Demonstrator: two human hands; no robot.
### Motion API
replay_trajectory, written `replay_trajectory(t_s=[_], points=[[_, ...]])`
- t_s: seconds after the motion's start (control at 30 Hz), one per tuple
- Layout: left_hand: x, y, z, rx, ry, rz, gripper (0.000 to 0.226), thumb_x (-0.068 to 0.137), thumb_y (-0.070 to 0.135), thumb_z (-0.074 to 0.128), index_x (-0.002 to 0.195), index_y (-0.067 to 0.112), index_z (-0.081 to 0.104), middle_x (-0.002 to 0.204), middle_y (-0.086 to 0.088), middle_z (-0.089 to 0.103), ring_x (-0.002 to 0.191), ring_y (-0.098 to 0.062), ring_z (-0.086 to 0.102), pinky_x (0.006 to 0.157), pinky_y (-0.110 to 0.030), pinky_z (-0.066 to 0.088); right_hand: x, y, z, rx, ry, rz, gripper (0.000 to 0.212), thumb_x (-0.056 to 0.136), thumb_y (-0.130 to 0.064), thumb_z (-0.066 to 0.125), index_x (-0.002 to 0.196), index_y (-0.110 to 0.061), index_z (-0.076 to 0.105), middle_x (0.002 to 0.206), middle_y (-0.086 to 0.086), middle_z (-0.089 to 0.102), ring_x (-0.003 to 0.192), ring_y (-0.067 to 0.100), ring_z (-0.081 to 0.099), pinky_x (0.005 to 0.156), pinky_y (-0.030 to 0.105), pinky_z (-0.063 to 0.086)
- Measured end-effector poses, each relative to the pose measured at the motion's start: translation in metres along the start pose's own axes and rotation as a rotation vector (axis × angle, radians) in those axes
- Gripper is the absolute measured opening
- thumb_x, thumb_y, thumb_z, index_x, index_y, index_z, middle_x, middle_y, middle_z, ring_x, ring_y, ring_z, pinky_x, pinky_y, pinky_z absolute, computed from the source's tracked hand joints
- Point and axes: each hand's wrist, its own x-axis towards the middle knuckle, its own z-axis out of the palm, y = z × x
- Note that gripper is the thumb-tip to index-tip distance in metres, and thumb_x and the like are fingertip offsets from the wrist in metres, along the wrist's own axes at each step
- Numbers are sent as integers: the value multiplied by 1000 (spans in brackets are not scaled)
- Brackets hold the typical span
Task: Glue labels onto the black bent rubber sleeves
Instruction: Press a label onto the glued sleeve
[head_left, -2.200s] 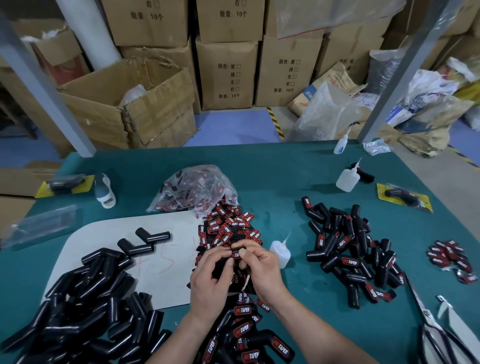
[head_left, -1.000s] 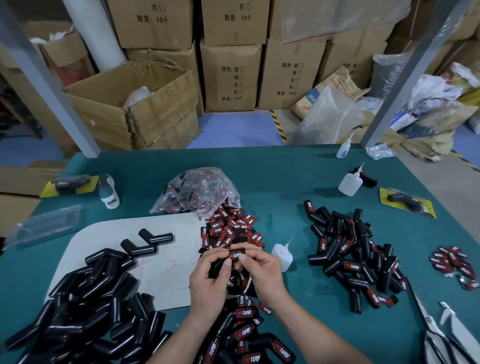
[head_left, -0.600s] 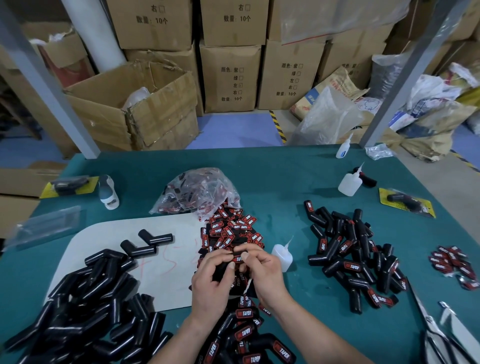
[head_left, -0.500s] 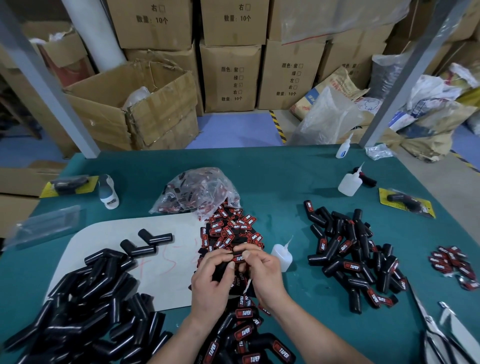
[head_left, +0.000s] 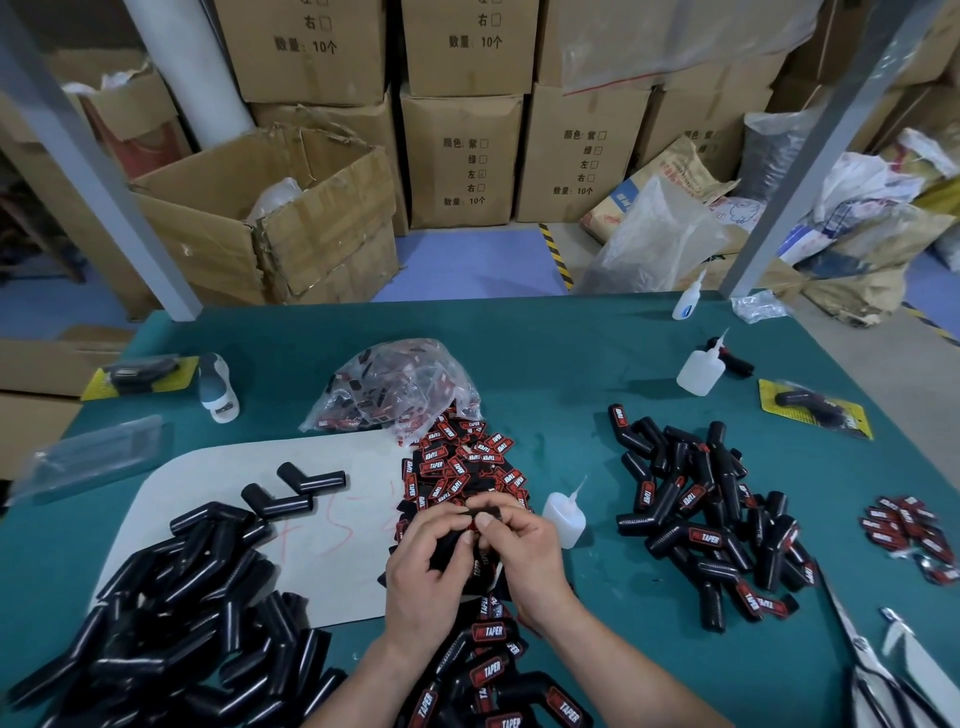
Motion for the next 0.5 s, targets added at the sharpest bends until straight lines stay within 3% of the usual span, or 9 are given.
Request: replay_trajectory(t_s=[0.27,0.33,0.4,0.5], points=[[1,6,0,30,-39,-50,33,91,36,63,118,55,62,119,22,67,115,-8,65,97,-17,48,0,2,1,65,-12,34,21,77,-21,71,58,-14,65,107,6,72,96,15,66,81,25,51],[0,11,-1,20,-44,-85,40,90,39,63,124,61,57,123,27,66,118,-1,63,98,-12,46,-2,1,2,104,-67,48,7,79,-18,72,77,-12,75,112,9,71,101,19,67,85,27,53],[0,19,-2,18,-60,-51,46,91,34,61,127,62,54,126,32,64,119,5,61,99,-7,42,-2,2,2,141,-85,64,22,78,-17,73,98,-7,76,113,13,70,105,25,67,93,36,54],[0,22,-1,56,-105,-13,47,91,22,65,125,54,58,128,32,63,121,5,60,100,-7,40,-2,3,2,203,-90,114,28,75,-15,73,101,-6,74,109,16,69,102,27,64,99,45,50]])
